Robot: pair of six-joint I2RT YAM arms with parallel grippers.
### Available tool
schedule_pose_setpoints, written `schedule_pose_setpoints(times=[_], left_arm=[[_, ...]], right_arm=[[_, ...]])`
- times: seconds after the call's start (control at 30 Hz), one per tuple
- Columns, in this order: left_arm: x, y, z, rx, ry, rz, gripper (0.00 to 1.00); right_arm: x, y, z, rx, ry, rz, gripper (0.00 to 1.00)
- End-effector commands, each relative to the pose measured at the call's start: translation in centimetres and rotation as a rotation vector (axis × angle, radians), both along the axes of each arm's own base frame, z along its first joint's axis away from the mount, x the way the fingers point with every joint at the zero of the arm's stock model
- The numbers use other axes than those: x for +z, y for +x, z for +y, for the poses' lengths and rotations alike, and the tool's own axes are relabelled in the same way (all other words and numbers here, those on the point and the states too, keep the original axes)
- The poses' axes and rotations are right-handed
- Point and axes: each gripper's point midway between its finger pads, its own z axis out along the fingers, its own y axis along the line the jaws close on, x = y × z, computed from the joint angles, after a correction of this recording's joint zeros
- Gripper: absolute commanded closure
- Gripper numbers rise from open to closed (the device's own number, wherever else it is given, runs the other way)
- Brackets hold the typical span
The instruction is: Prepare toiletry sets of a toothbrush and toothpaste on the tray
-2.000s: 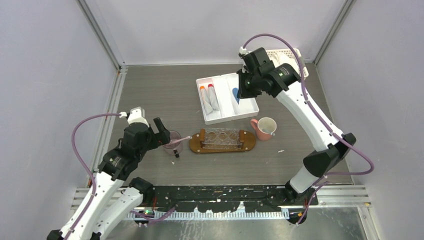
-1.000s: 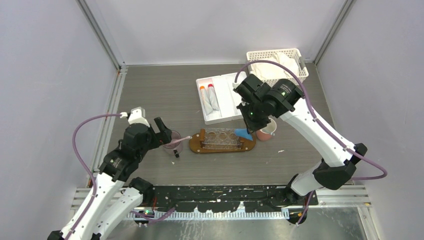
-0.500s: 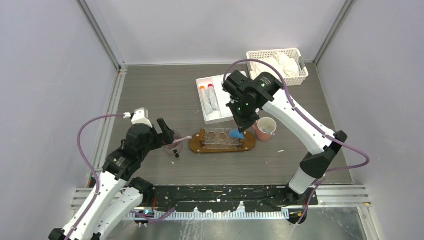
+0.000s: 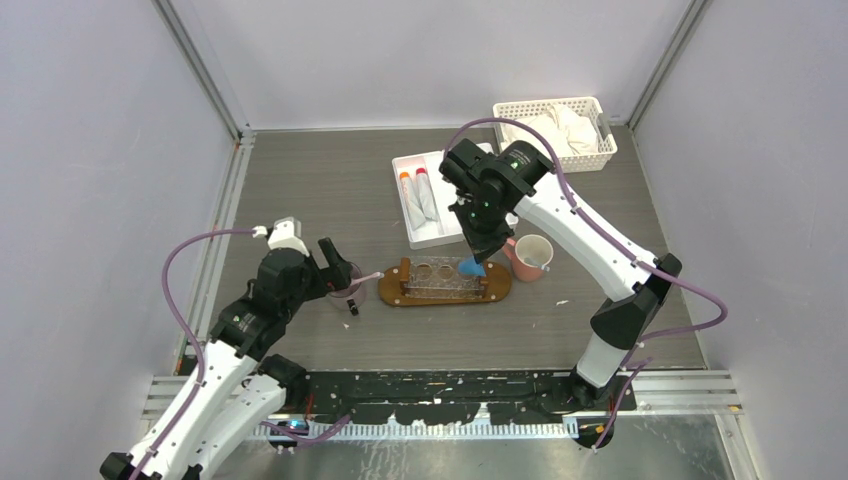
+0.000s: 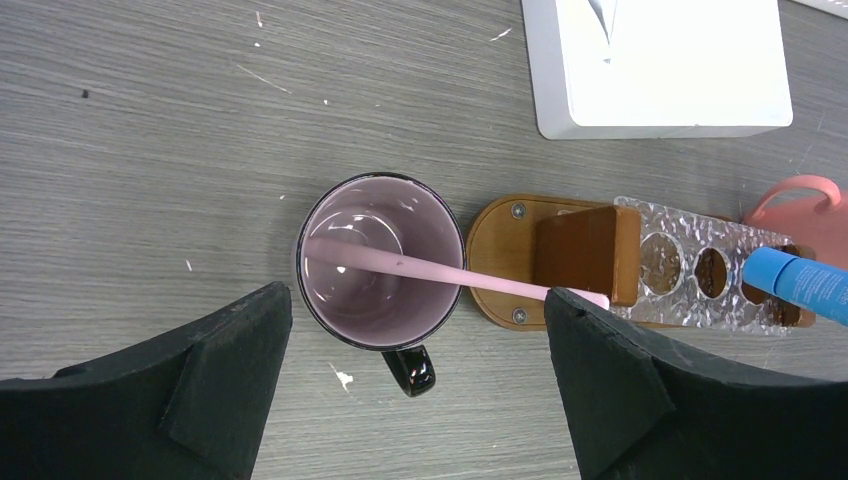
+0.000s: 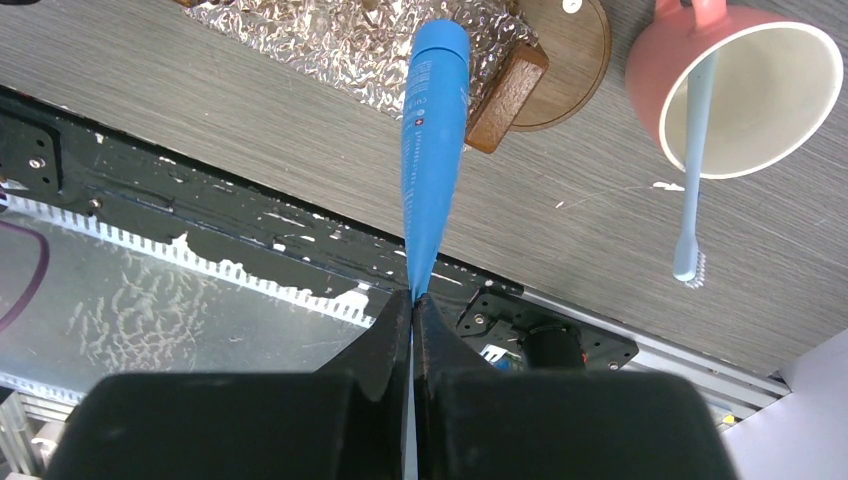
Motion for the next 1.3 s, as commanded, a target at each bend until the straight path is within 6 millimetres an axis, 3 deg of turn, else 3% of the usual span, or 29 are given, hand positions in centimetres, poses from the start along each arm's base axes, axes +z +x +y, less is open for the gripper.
schedule_pose_setpoints(times=[0.0,0.73,1.27], left_arm=[[0.8,0.9,-0.5,-0.014,-0.015,-0.049,0.02],[0.5,1.0,-1.1,-0.026,-0.050,-0.048,0.02],[0.7,0.9,-1.6,-0.047,-0.066,-0.057,0.02]], right_arm=[[1.0,-1.1,-0.8,-0.012,-0.006,0.025,0.99],[0.4,-2.7,-2.6,-0.040,-0.042,0.056,0.99],[-1.2,0.0,-0.6,-0.040,-0.065,0.086,0.99]])
